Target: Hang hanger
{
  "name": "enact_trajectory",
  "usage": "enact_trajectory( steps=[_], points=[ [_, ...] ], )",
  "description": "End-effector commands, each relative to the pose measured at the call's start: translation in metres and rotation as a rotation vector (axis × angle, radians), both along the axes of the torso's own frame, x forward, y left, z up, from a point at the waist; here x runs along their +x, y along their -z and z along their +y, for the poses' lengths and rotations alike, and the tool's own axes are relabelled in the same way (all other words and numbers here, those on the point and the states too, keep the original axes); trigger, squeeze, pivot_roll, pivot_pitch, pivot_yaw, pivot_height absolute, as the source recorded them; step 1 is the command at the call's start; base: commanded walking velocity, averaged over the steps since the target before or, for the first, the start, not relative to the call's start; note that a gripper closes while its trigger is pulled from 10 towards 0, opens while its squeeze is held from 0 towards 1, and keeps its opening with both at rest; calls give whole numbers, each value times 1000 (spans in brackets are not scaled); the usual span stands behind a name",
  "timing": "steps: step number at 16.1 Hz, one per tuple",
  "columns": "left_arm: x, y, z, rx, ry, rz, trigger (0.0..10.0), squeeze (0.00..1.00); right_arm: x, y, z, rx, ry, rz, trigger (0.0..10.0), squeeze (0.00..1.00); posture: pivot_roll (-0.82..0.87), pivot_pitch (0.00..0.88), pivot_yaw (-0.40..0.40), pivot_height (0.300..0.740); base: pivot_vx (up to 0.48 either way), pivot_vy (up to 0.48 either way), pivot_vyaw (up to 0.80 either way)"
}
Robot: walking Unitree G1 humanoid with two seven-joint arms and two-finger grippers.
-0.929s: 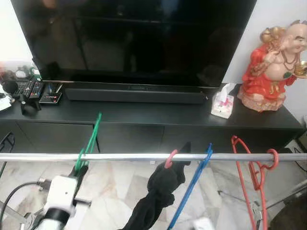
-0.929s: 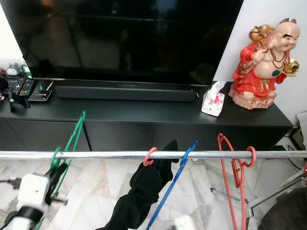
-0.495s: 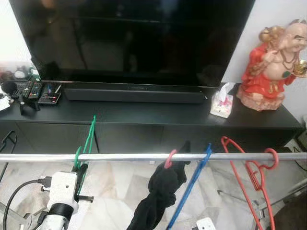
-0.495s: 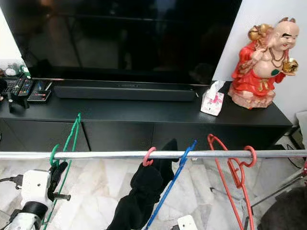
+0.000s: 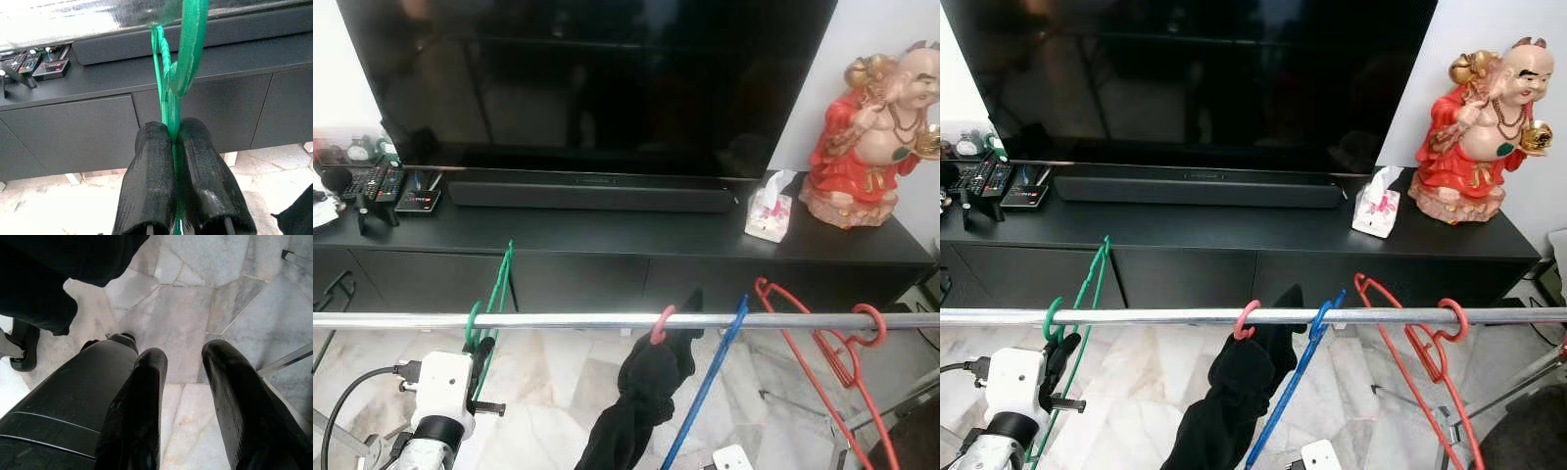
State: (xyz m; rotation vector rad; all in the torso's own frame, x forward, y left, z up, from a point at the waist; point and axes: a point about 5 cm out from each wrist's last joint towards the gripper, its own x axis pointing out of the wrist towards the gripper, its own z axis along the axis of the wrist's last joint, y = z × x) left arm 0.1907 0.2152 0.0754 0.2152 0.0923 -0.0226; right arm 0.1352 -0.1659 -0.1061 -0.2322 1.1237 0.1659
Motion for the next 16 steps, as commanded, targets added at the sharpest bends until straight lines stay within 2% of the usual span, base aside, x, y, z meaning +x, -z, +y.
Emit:
enact_trajectory(
  steps=[1,2,3,8,11,14,16],
  points=[
    [-4,9,1,-2,2,66,10000,471,0,0,-3,-4,12,0,10000,0,17,0,-100,740,0,0,0],
    [-5,8,1,-6,0,60,10000,906,0,0,-3,-4,11,0,10000,0,17,0,-100,740,0,0,0],
    [-4,6,1,-3,6,51,10000,996,0,0,-4,-5,10,1,10000,0,21,0,-103,740,0,0,0],
    [-1,-3,-4,-28,38,11,10000,1000,0,0,-5,-15,-14,1,10000,0,21,0,-102,740,0,0,0],
    [-4,-12,-5,-42,67,-19,10000,1000,-1,0,-6,-13,-14,3,10000,0,29,0,-102,740,0,0,0],
    [-5,-26,-12,-62,159,-27,10000,1000,-1,0,-6,-15,-18,5,10000,0,38,0,-107,740,0,0,0],
    [-8,-27,-18,-47,262,16,10000,1000,-1,0,-6,-17,-26,6,10000,0,41,0,-108,740,0,0,0]
  ],
)
